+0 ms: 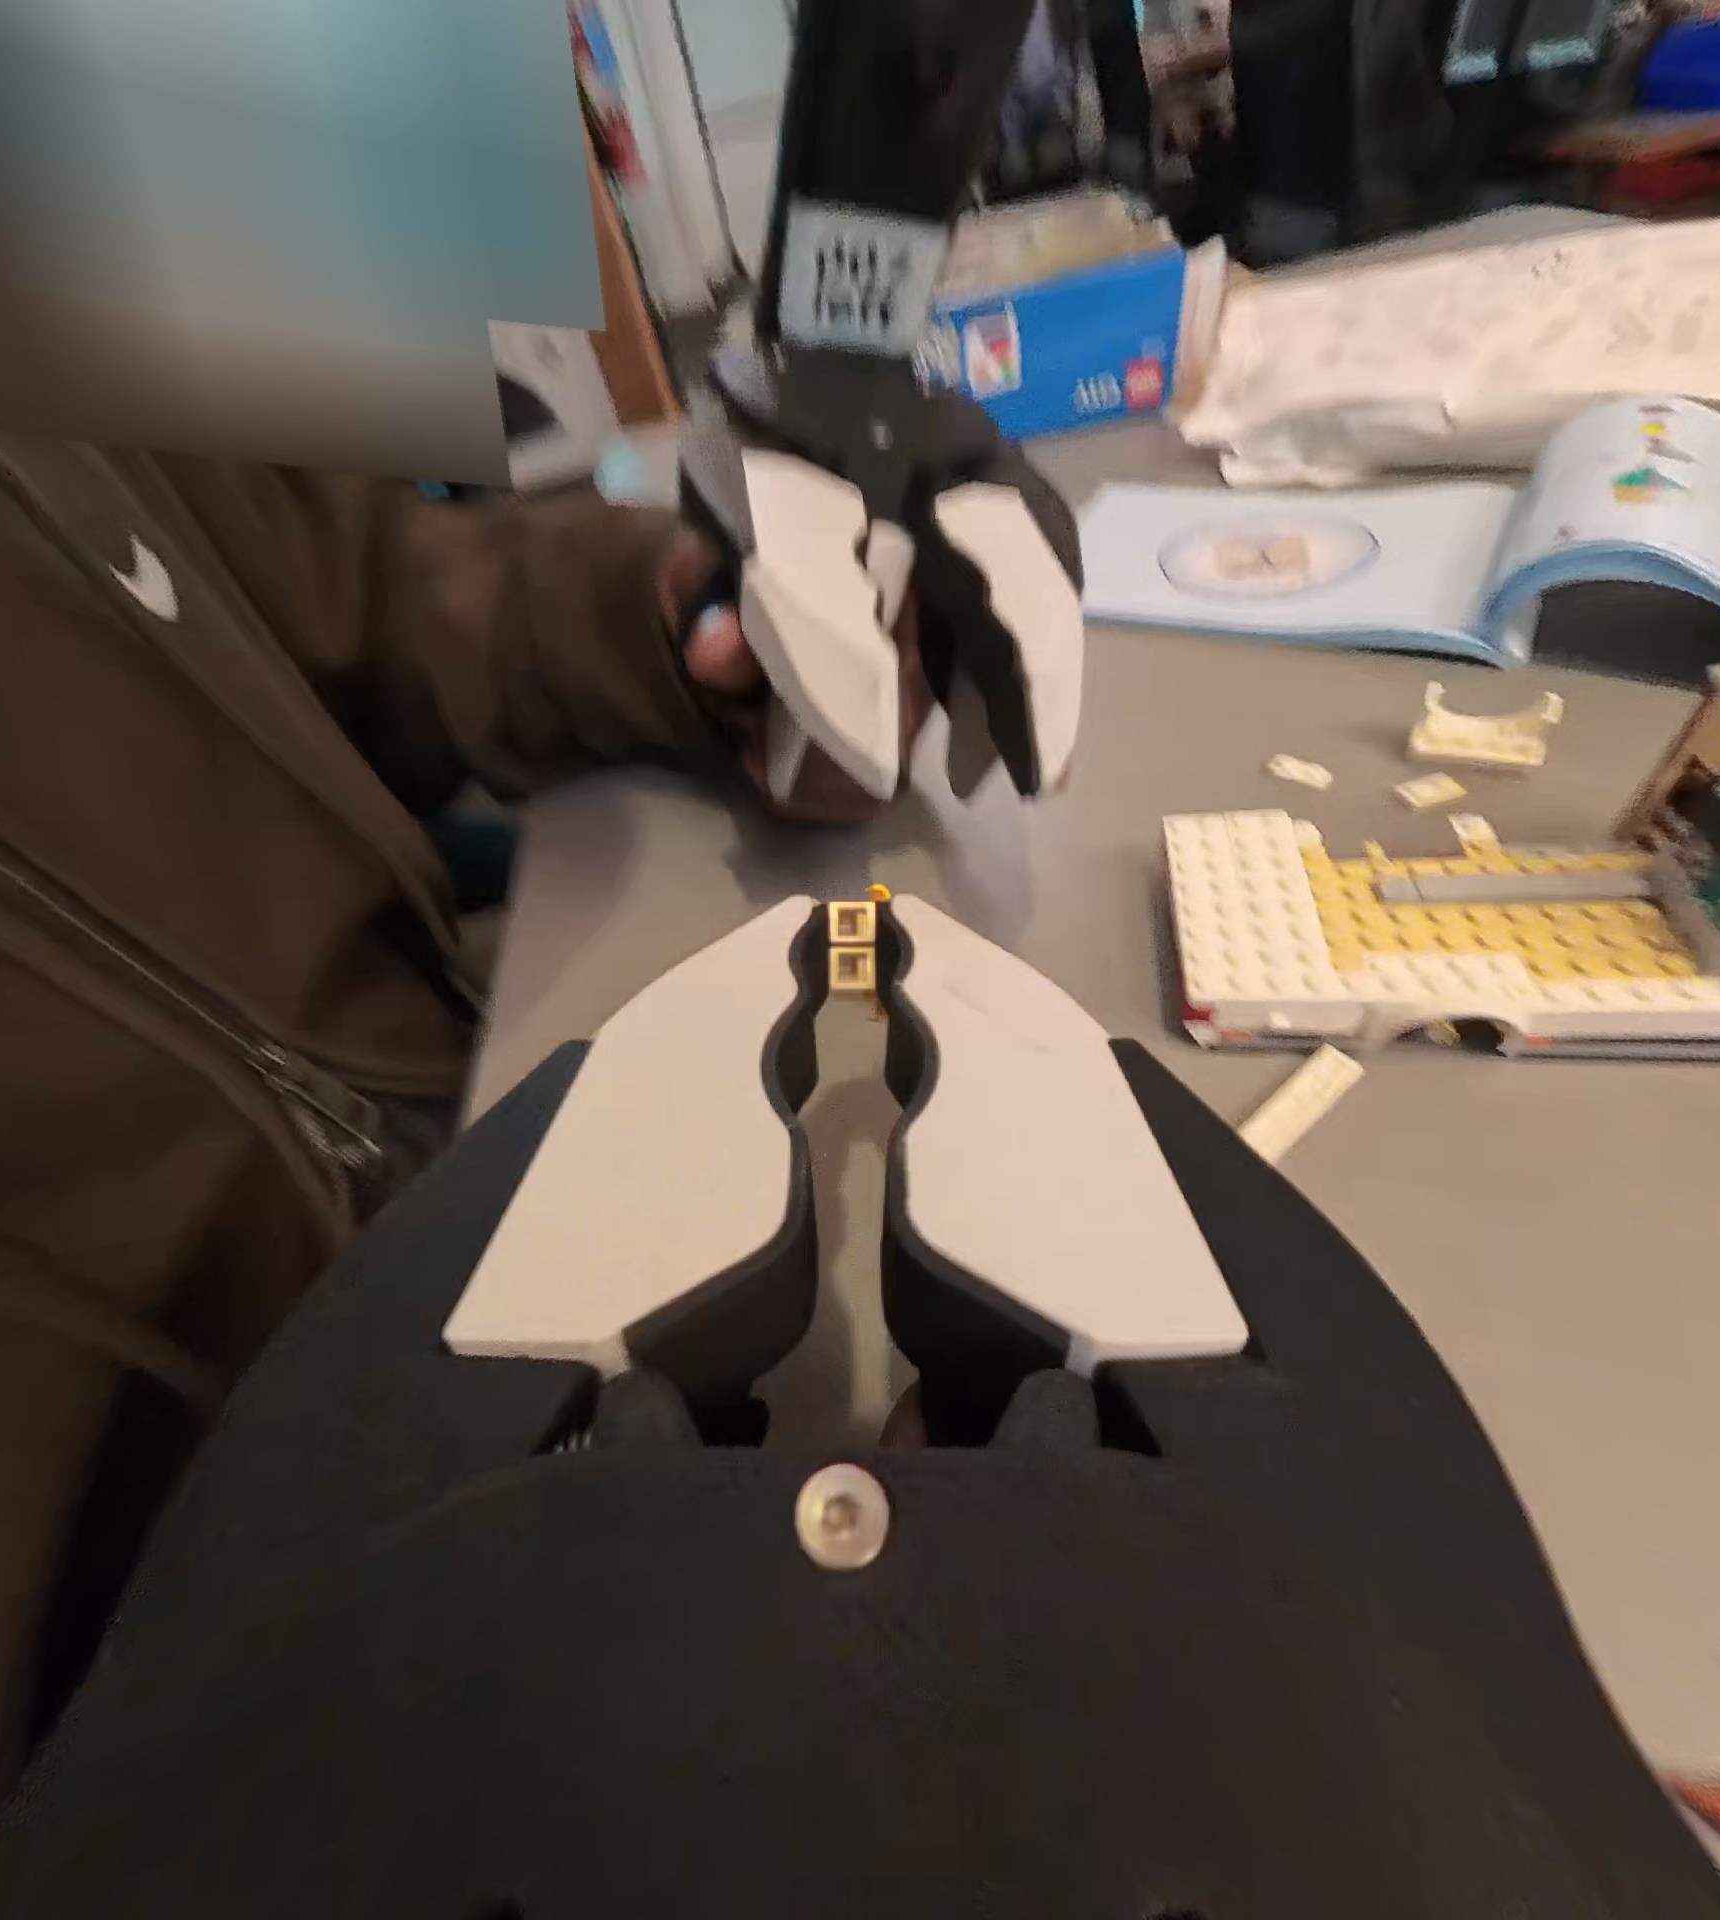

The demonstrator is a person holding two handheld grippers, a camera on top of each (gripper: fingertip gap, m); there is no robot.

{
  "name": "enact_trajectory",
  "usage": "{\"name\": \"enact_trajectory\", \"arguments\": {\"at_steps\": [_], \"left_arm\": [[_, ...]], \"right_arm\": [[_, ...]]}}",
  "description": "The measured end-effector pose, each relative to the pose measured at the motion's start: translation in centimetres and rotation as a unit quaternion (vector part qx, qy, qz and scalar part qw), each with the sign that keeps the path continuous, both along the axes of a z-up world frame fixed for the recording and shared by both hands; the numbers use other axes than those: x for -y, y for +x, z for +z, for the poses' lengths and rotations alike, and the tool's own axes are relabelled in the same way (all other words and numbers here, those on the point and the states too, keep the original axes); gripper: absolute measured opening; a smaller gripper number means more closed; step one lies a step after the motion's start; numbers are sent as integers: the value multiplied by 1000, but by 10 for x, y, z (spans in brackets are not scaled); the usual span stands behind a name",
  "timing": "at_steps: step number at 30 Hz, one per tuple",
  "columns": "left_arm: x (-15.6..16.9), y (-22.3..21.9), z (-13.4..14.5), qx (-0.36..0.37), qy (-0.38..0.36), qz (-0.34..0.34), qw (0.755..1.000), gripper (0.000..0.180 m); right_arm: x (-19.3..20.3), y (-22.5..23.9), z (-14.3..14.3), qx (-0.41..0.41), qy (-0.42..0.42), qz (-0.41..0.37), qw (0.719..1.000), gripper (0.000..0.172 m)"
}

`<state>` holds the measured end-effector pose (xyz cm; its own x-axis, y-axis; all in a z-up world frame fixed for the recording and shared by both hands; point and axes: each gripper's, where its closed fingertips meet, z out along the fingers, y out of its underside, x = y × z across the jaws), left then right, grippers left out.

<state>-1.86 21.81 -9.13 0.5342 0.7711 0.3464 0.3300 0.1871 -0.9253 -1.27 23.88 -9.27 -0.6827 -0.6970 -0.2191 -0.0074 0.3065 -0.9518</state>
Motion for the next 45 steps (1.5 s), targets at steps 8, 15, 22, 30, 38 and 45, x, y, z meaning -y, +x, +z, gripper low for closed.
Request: {"name": "enact_trajectory", "arguments": {"at_steps": [8, 15, 22, 30, 38, 45], "left_arm": [[-23, 17, 20, -89, 0, -77, 993, 48], [-30, 18, 16, -95, -43, -80, 991, 16], [-13, 11, 7, -88, -109, -33, 990, 8], [-26, 17, -5, -79, -157, -75, 981, 8], [-28, 17, -8, -84, -179, -79, 977, 8], [-20, 13, -9, -74, -179, -60, 979, 8]], "right_arm": [[3, 21, 35, 259, 50, 107, 959, 8], [7, 17, 35, 284, 52, 99, 952, 8], [16, -3, 24, 179, 5, 7, 984, 2], [7, -5, 20, 87, -28, 21, 996, 23], [1, 23, -7, -17, 6, 89, 996, 31], [5, 9, -6, -25, -8, 55, 998, 19]]}}
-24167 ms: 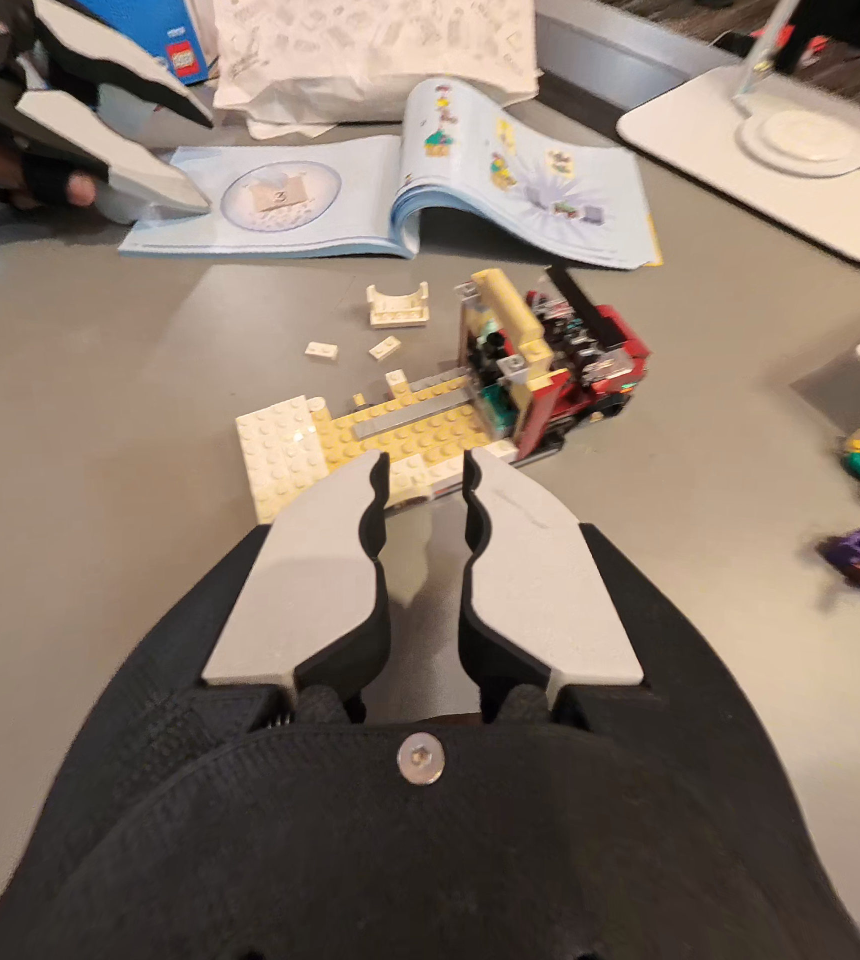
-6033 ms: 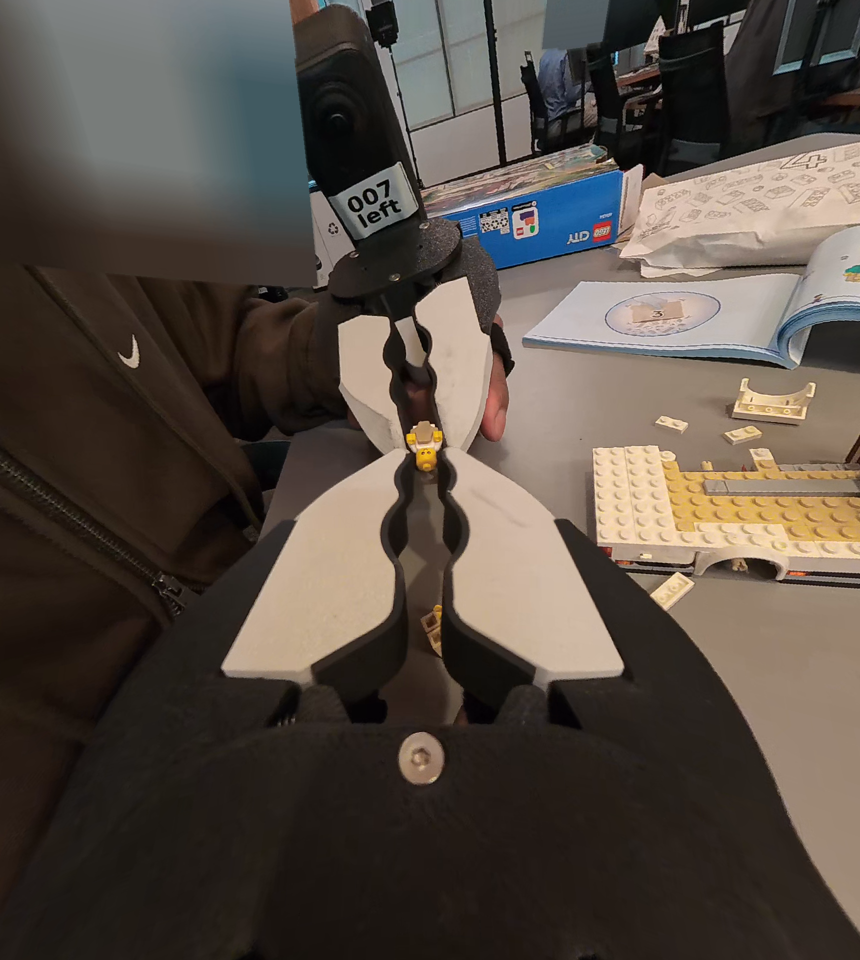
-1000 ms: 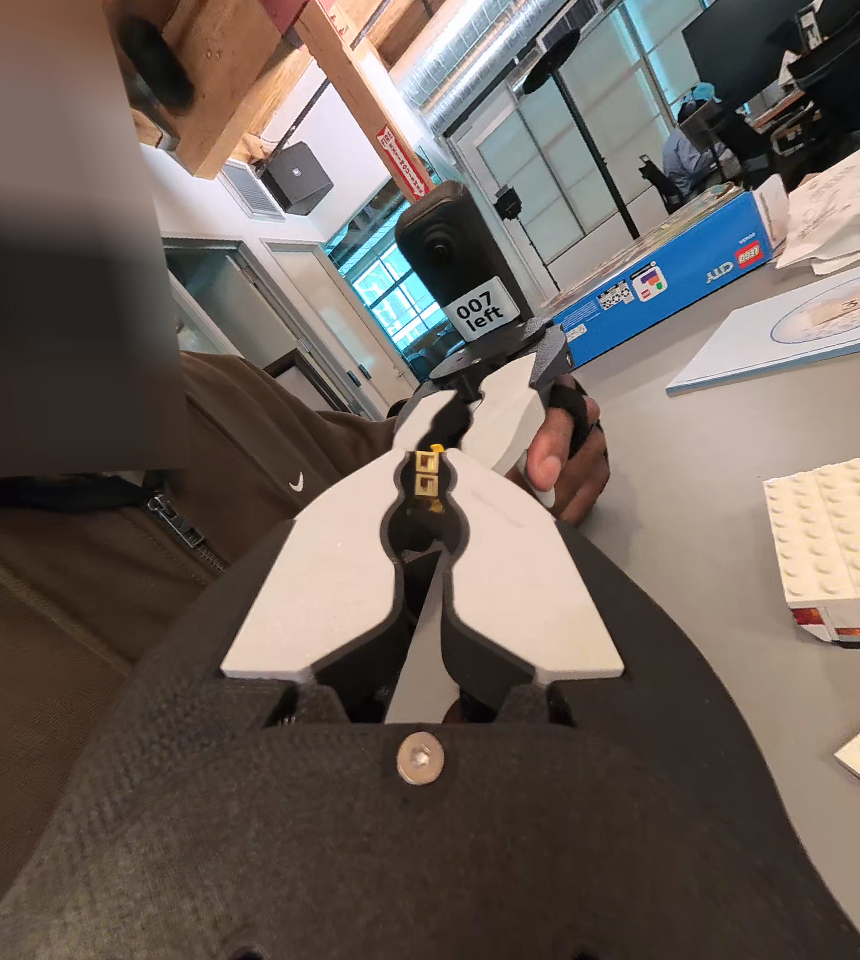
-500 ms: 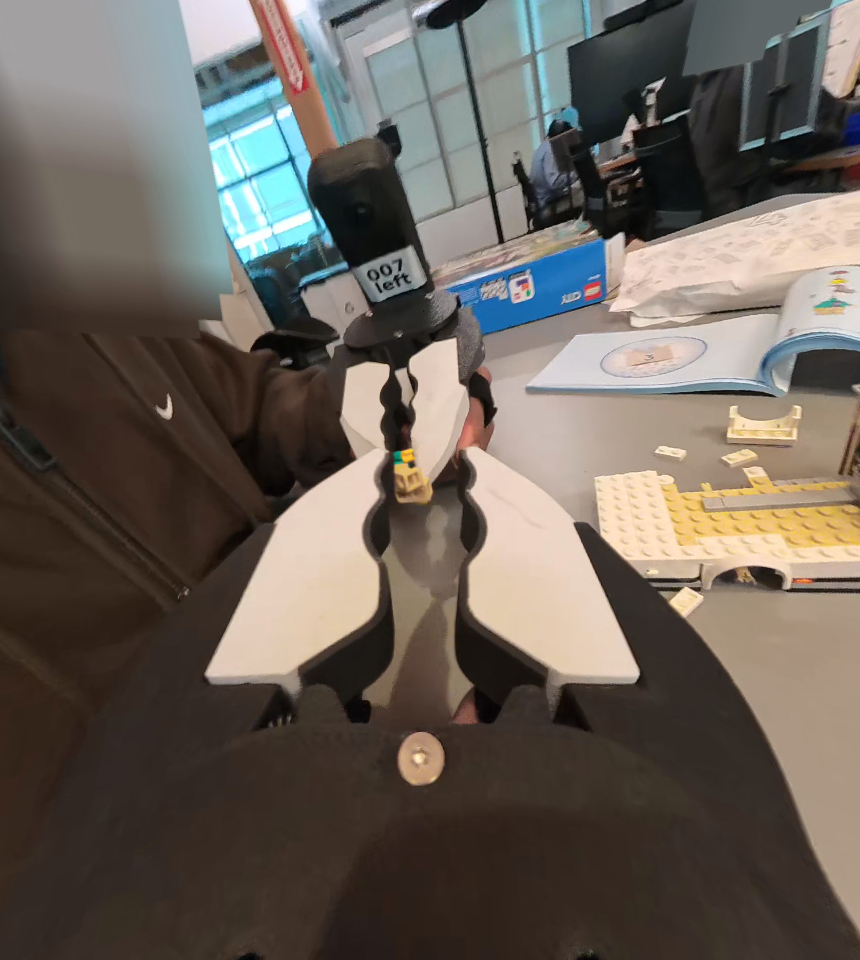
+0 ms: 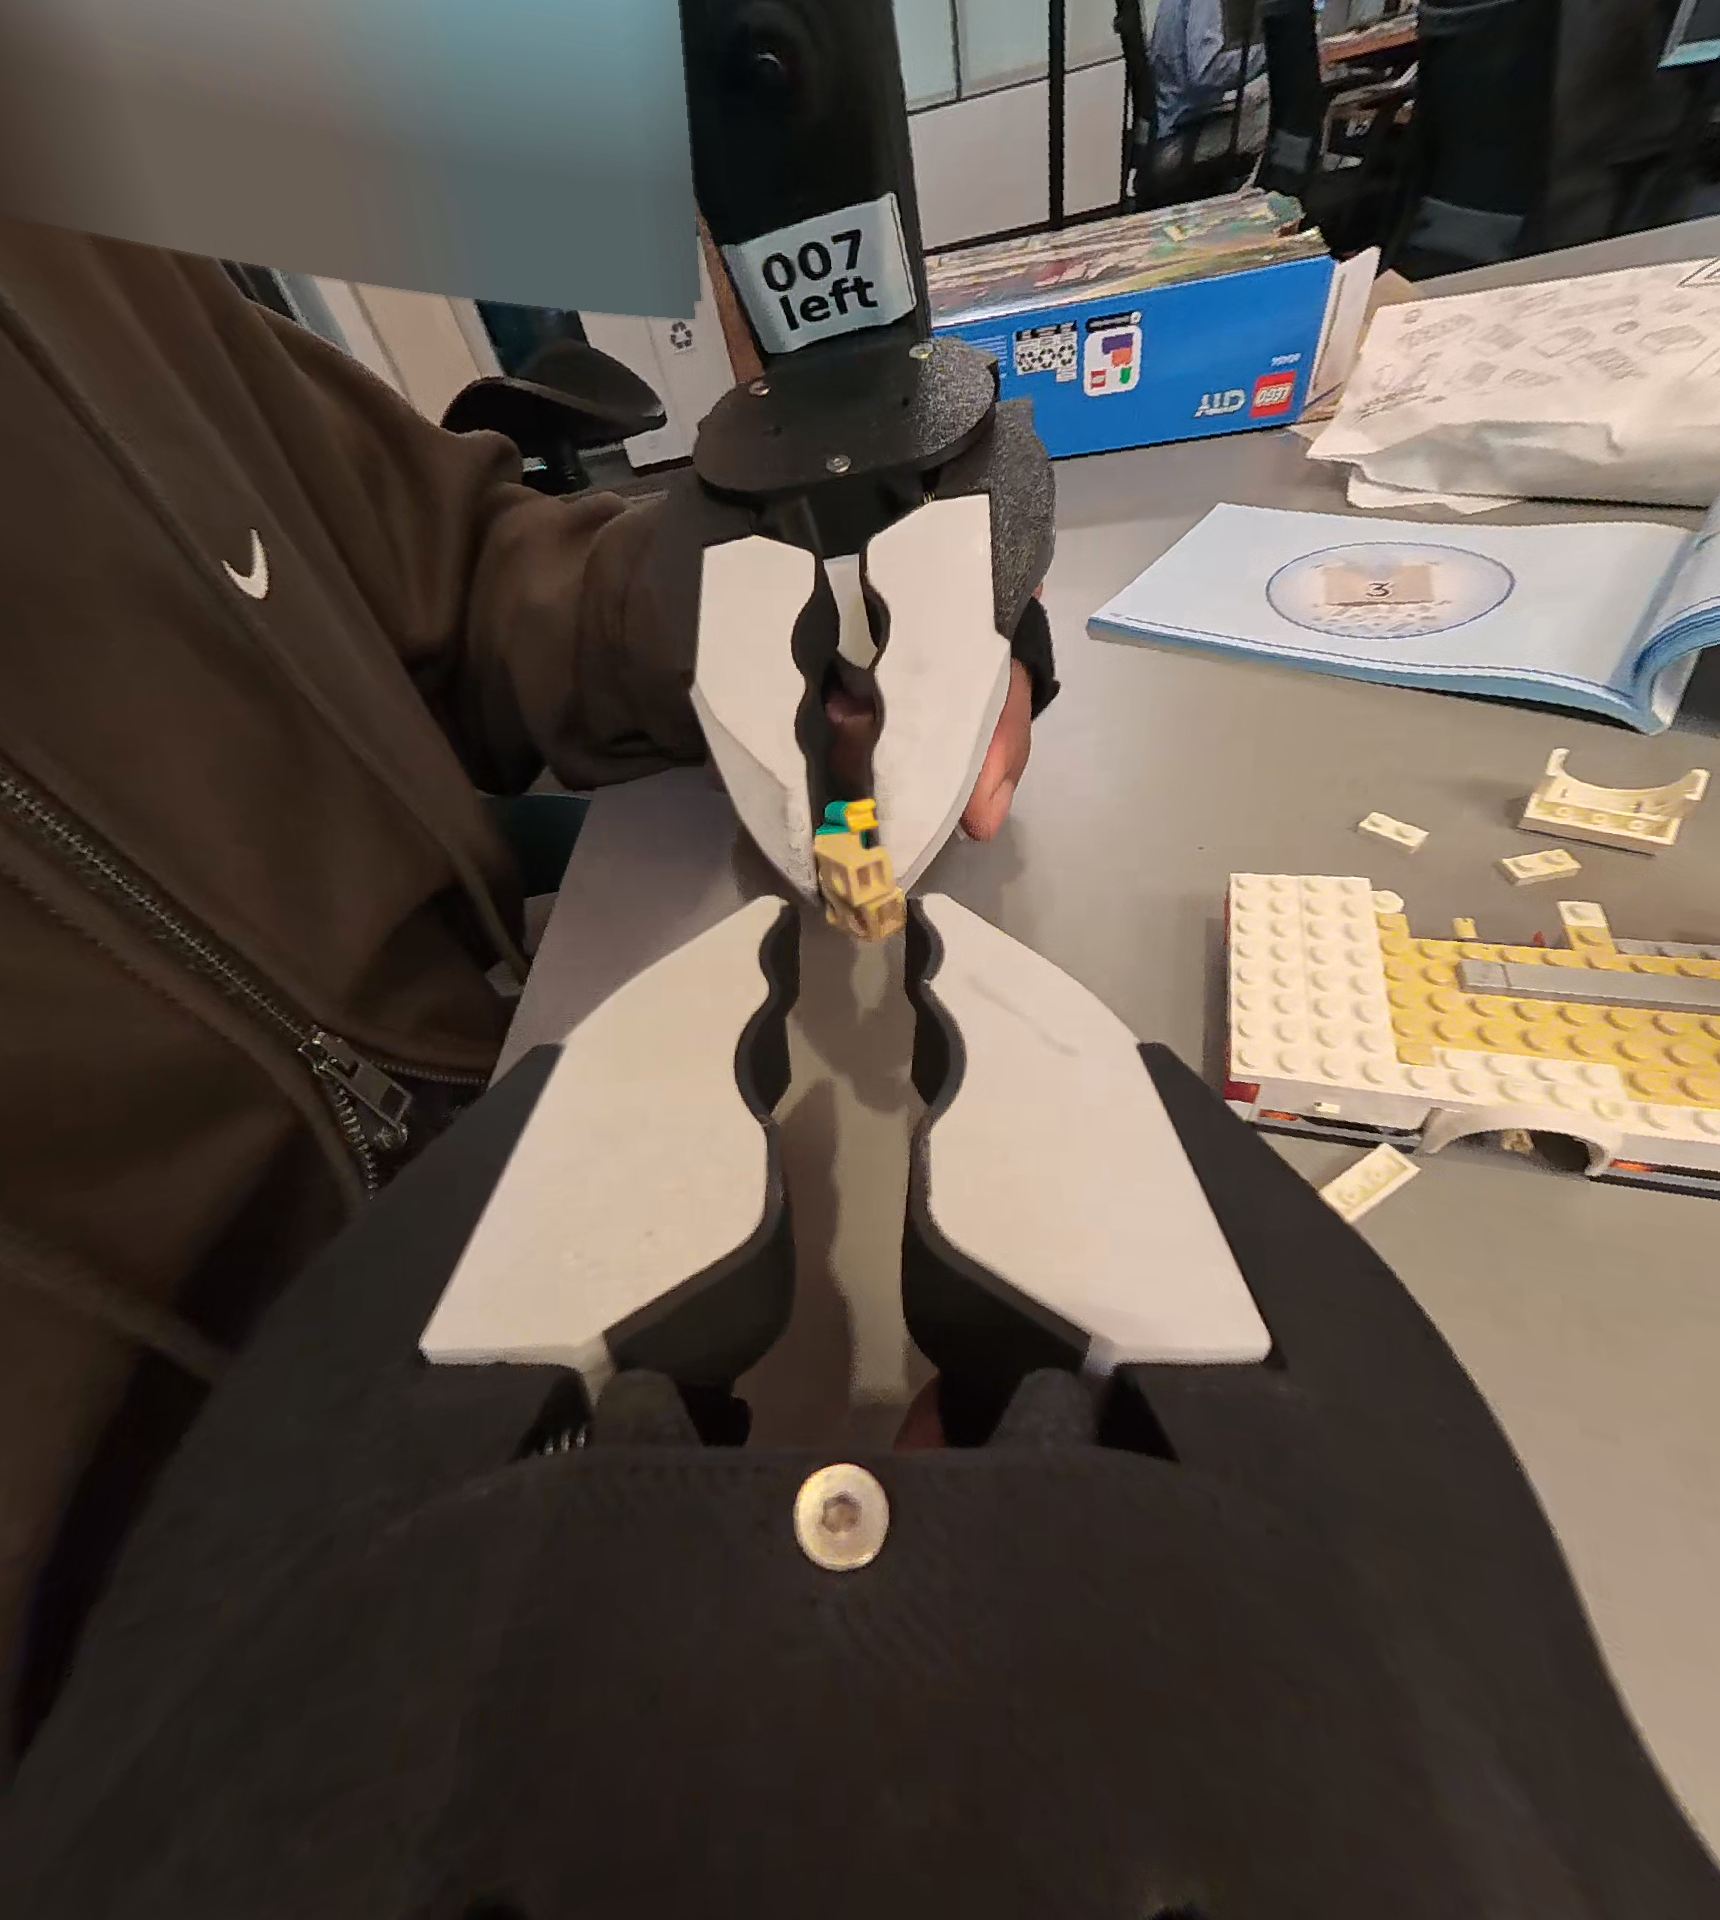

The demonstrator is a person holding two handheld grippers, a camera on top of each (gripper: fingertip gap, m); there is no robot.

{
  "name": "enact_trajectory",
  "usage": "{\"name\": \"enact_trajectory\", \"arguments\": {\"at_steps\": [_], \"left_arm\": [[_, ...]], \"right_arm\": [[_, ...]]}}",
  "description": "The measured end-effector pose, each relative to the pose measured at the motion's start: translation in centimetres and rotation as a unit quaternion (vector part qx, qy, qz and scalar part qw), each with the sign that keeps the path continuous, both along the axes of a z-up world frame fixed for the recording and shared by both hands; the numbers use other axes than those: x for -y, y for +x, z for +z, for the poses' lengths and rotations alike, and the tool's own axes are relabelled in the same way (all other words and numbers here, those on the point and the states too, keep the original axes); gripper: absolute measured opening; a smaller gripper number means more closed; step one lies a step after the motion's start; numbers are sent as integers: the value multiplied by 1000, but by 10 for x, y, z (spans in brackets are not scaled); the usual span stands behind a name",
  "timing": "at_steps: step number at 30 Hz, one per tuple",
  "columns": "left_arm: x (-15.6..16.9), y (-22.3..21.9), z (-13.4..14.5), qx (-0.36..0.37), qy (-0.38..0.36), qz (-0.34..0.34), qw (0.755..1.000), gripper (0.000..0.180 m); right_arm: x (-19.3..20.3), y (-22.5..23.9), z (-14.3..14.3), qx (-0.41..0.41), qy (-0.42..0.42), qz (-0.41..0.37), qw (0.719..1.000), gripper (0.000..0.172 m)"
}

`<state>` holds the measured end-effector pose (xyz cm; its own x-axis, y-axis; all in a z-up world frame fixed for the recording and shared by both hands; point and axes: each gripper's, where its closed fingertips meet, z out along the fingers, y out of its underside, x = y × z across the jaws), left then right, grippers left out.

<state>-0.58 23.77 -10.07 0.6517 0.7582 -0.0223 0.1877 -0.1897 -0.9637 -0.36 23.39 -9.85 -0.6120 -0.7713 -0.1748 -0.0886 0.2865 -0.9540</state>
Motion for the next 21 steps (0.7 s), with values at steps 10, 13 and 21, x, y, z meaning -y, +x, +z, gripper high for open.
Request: {"name": "enact_trajectory", "arguments": {"at_steps": [10, 13, 21], "left_arm": [[10, -2, -4, 4, -18, 21, 1000, 8], [13, -1, -7, 8, -30, 24, 999, 8], [4, 1, -18, 23, -65, 3, 998, 8]], "right_arm": [[2, -3, 3, -35, -40, -16, 998, 18], [3, -1, -2, -82, -60, -20, 995, 26], [5, 3, -6, -131, -88, -15, 987, 37]]}}
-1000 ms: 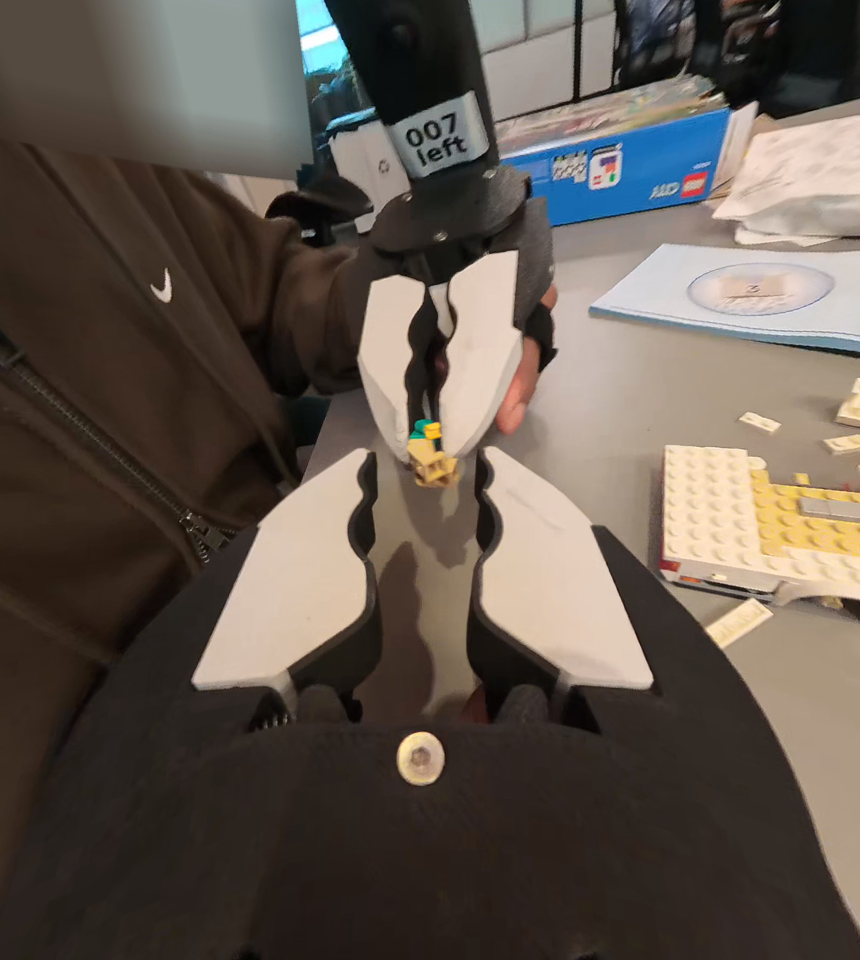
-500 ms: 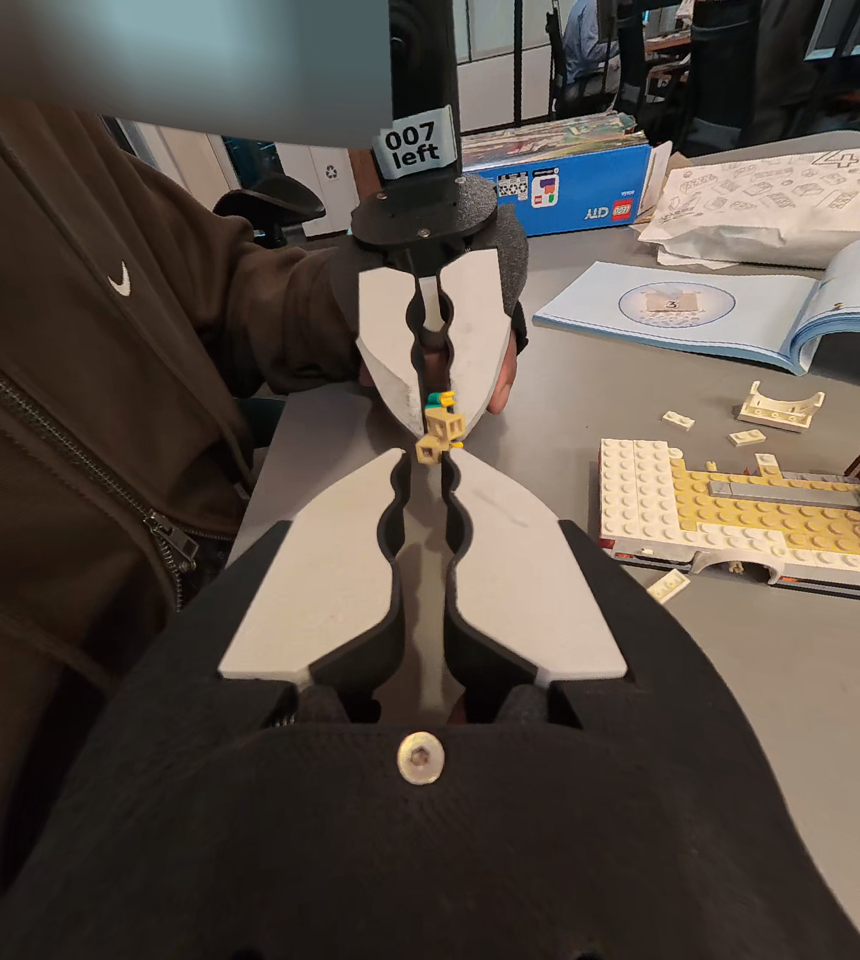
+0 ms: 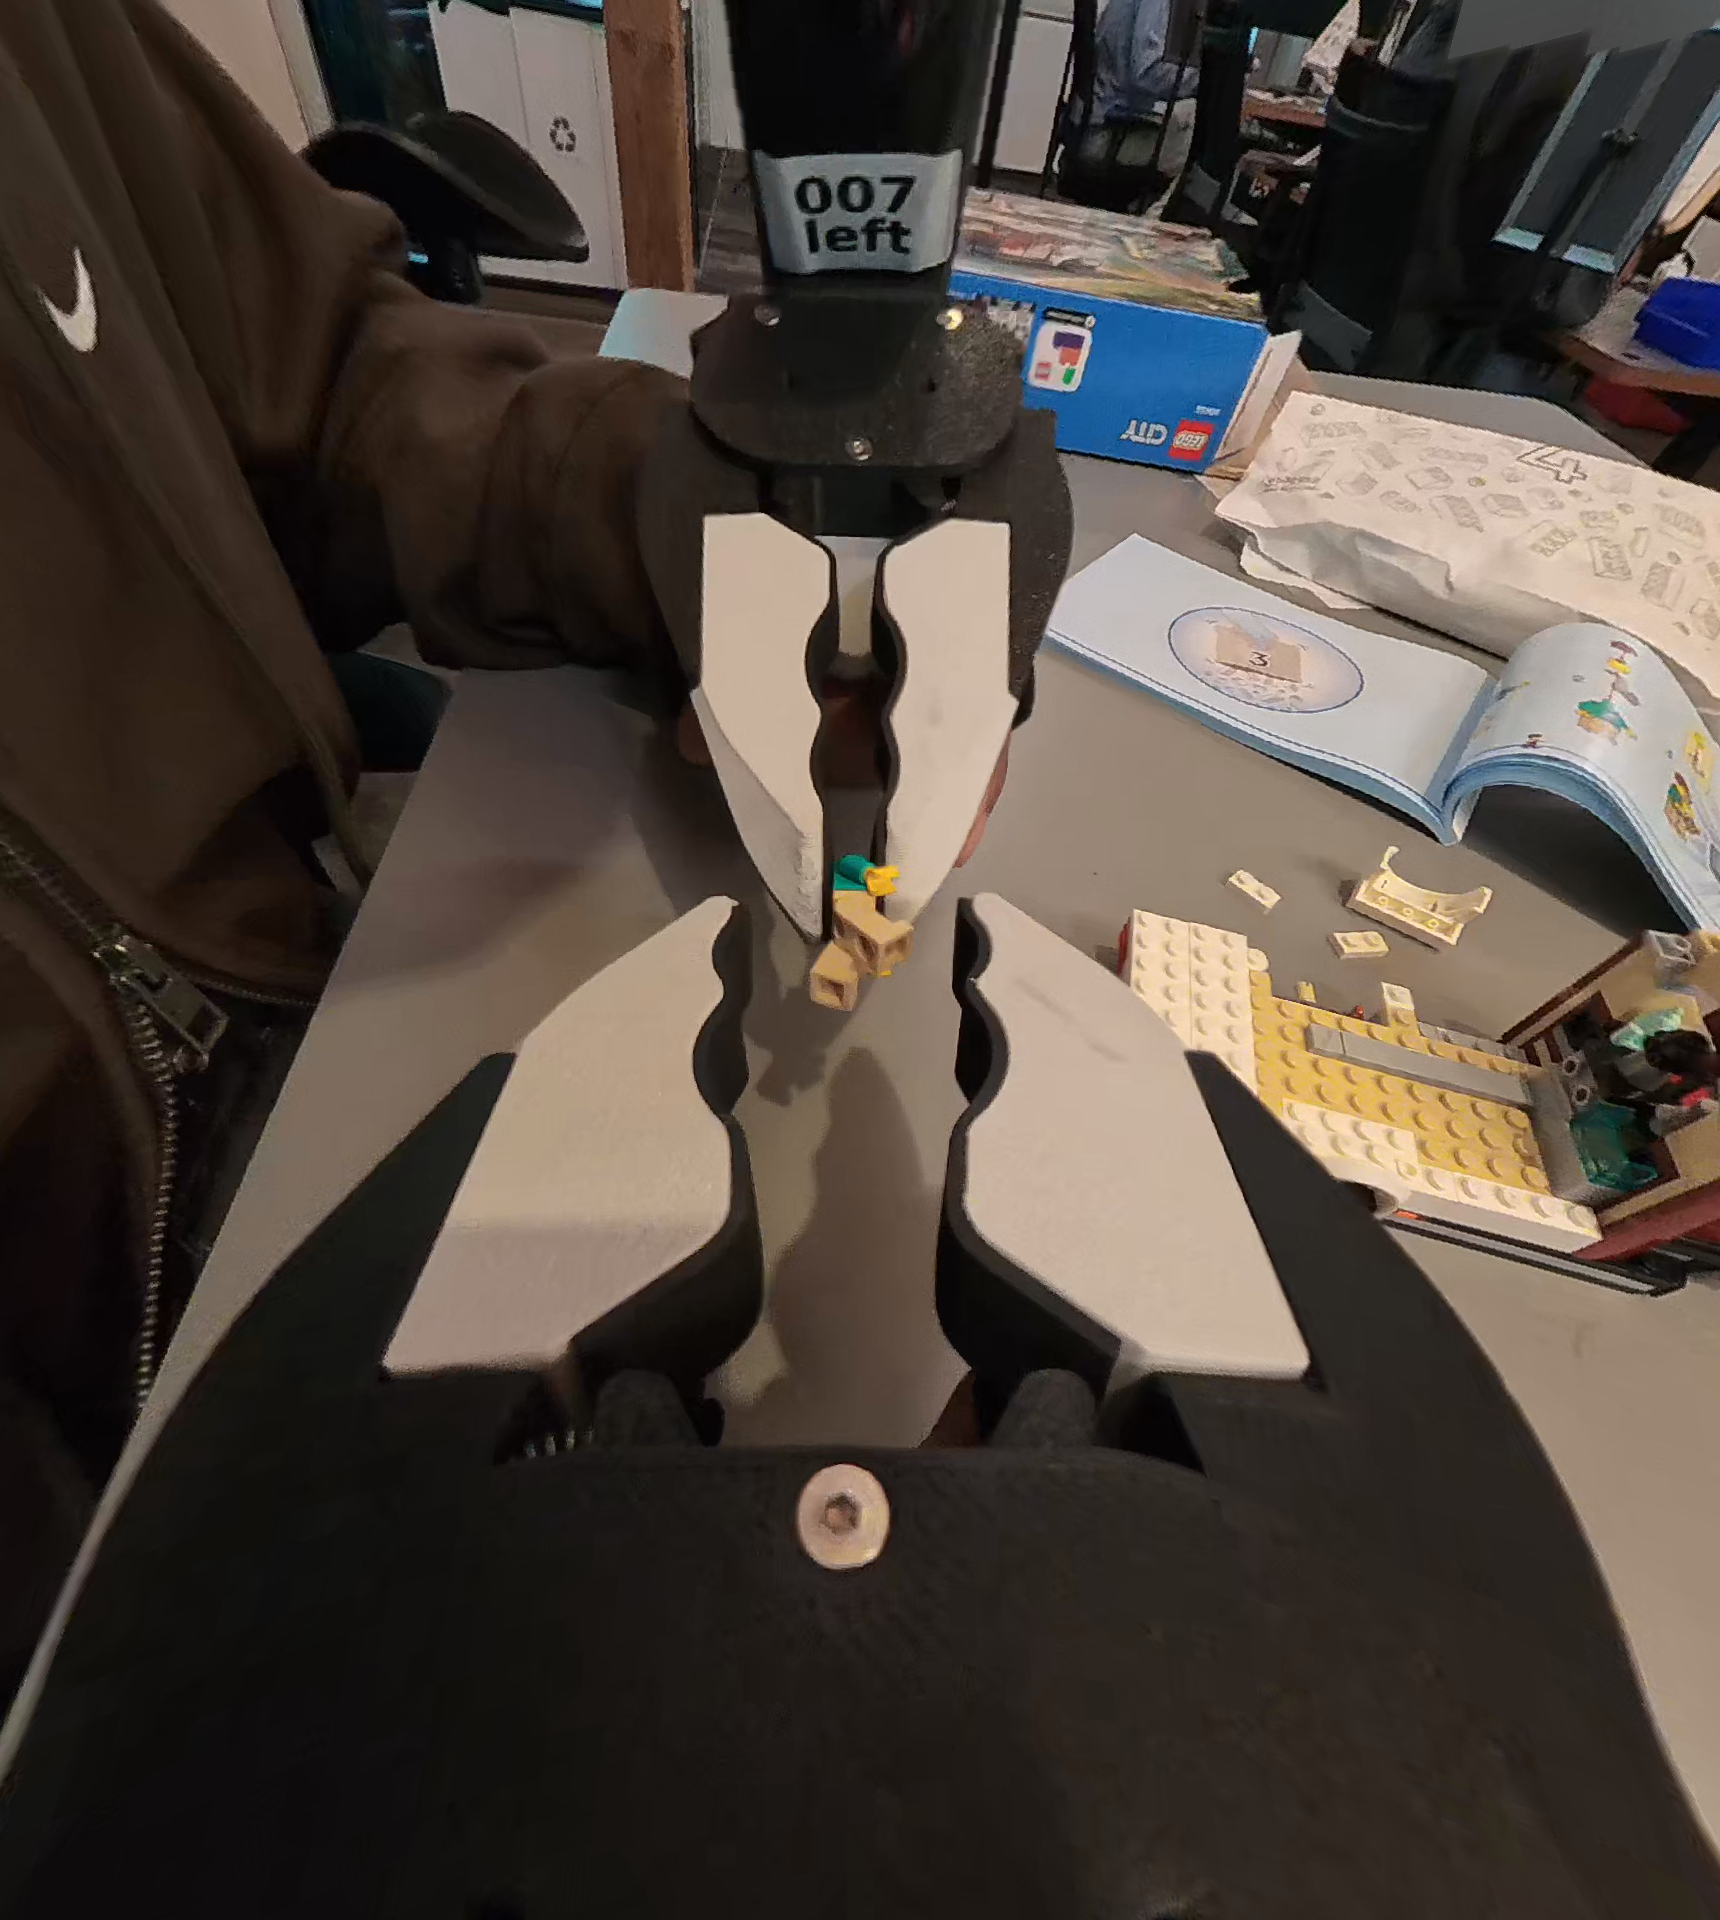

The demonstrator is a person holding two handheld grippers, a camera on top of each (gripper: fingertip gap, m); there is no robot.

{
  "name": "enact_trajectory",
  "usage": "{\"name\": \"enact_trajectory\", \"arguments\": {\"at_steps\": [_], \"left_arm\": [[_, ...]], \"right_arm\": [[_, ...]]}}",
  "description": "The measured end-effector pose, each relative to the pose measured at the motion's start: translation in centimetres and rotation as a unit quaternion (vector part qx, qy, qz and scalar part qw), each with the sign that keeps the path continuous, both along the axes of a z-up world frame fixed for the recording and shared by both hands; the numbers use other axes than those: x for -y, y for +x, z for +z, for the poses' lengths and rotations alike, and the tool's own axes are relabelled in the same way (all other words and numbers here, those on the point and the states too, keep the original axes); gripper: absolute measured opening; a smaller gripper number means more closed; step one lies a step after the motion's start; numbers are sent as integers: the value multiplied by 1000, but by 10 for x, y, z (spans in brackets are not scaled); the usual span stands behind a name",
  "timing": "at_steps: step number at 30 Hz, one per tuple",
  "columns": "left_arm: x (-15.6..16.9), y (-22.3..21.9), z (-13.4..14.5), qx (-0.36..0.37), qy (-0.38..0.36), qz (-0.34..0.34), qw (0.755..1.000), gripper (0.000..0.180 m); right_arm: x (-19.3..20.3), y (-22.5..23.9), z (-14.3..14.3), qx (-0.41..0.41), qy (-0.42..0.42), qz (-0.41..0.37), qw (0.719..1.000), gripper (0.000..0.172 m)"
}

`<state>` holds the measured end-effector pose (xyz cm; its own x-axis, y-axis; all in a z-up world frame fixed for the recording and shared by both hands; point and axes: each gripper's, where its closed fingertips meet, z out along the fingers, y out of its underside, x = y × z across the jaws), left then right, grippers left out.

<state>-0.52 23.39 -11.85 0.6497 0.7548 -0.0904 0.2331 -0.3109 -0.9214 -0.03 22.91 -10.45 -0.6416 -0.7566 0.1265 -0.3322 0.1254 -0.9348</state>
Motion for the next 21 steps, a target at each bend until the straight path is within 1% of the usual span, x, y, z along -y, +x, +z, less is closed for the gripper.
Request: {"name": "enact_trajectory", "arguments": {"at_steps": [4, 5, 7, 9, 14, 16, 18, 21], "left_arm": [[-1, 1, -1, 5, 3, -5, 1000, 8], [-1, 1, 0, 5, 2, -3, 1000, 8], [0, 1, -1, 6, 2, 0, 1000, 8], [4, -1, 0, 6, 7, 11, 1000, 8], [4, -1, -5, 5, -23, 14, 1000, 8], [6, -2, -10, 1, -51, 21, 998, 8], [7, -3, -15, -4, -82, 26, 996, 8], [6, -4, -21, -9, -117, 26, 993, 8]], "right_arm": [[2, 2, -12, -50, -7, -3, 999, 27], [3, 1, -12, -56, -12, -7, 998, 21], [3, -1, -12, -64, -17, -10, 998, 20], [4, -5, -10, -73, -33, -14, 997, 9], [3, -5, -14, -92, -34, -12, 995, 9], [4, -6, -19, -119, -37, -17, 992, 9], [3, -4, -24, -155, -47, -13, 987, 15], [4, -2, -31, -193, -59, -12, 979, 16]]}}
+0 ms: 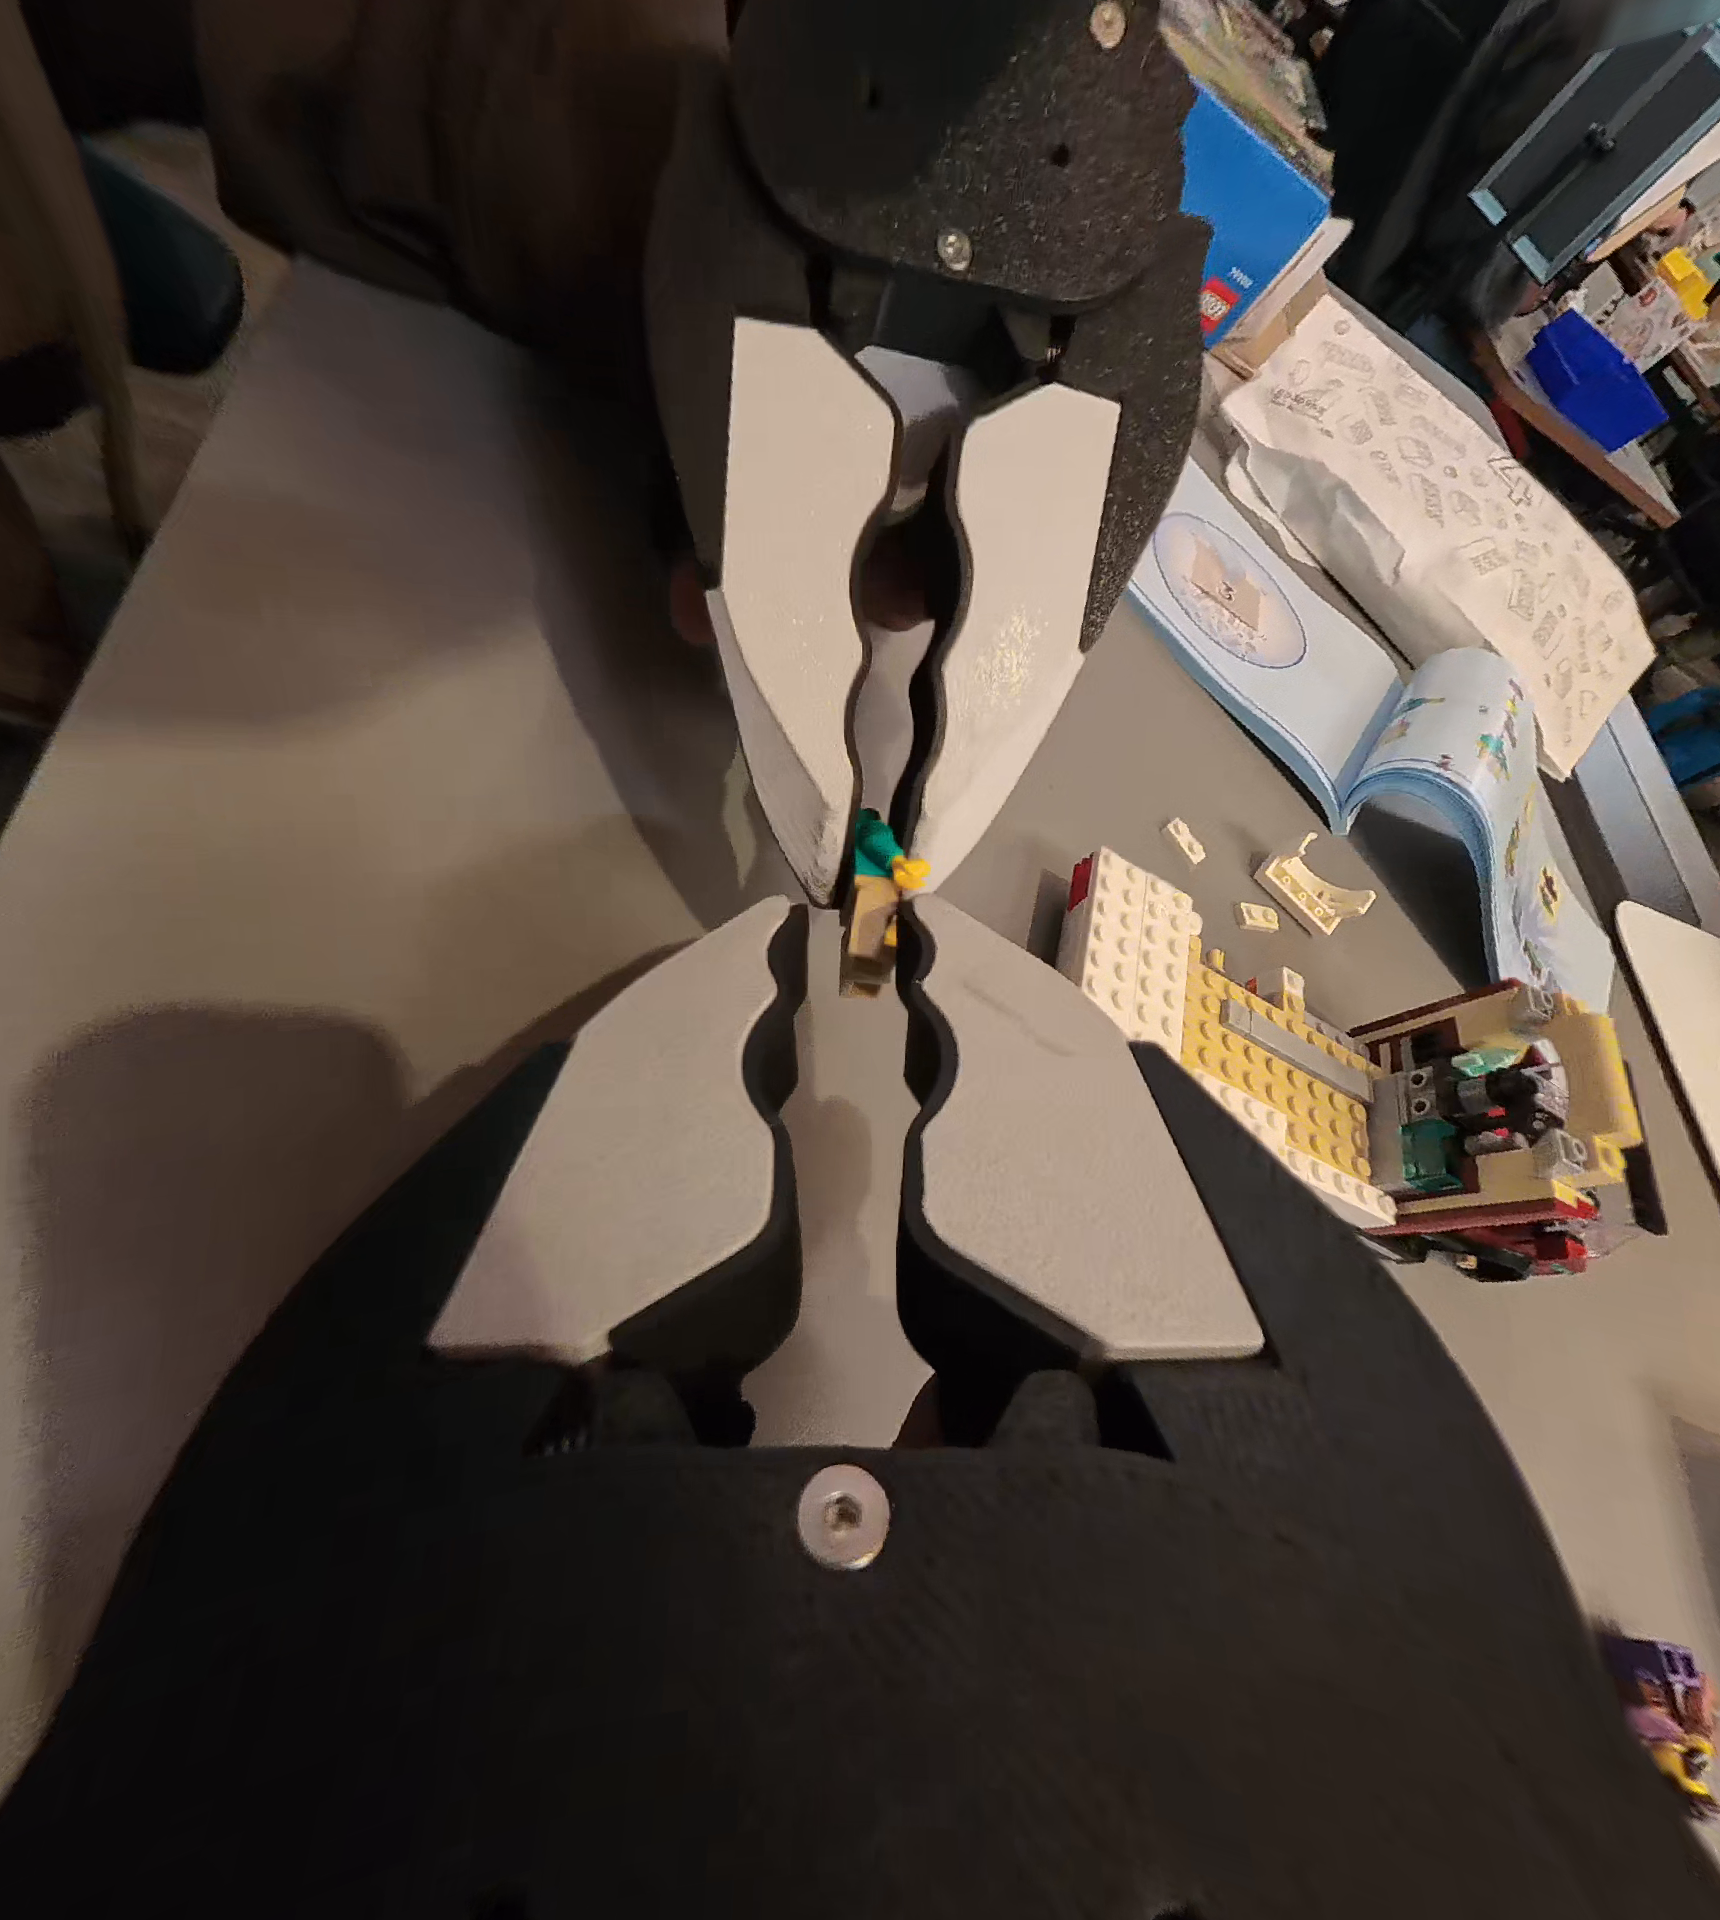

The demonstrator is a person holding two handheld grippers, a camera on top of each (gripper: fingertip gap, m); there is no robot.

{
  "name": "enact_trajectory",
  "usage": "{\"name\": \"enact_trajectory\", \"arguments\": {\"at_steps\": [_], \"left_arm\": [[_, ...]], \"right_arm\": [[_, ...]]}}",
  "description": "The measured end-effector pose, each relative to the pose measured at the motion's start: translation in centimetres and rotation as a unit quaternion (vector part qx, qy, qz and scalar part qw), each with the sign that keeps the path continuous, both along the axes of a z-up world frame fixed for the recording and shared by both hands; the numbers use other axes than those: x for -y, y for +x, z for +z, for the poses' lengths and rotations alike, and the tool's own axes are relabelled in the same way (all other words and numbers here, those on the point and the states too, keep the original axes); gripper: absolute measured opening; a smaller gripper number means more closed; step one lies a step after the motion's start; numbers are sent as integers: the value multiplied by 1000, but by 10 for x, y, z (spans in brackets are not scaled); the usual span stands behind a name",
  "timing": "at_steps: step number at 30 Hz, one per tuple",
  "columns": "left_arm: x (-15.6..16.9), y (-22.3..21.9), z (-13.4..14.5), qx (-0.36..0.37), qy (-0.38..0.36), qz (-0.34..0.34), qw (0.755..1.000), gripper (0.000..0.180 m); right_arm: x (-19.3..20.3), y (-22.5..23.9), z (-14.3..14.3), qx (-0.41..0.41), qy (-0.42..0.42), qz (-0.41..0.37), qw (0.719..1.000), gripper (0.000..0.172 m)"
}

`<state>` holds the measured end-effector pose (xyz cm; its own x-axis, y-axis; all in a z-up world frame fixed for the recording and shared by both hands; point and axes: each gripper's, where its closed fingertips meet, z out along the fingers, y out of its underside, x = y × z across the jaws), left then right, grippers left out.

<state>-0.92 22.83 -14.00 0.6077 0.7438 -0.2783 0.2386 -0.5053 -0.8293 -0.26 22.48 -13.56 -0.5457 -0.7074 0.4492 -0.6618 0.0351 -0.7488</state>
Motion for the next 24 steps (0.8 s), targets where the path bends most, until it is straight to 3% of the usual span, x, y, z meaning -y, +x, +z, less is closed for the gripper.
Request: {"name": "enact_trajectory", "arguments": {"at_steps": [9, 17, 24], "left_arm": [[5, 0, -2, -57, -66, -3, 996, 8], [12, -3, -15, -111, -192, -2, 975, 8], [4, -3, -14, -143, -219, -20, 965, 9]], "right_arm": [[4, -2, -3, -42, -42, 1, 998, 9], [8, -6, -17, -92, -84, 21, 992, 8], [0, -7, -17, -101, -110, 47, 988, 9]]}}
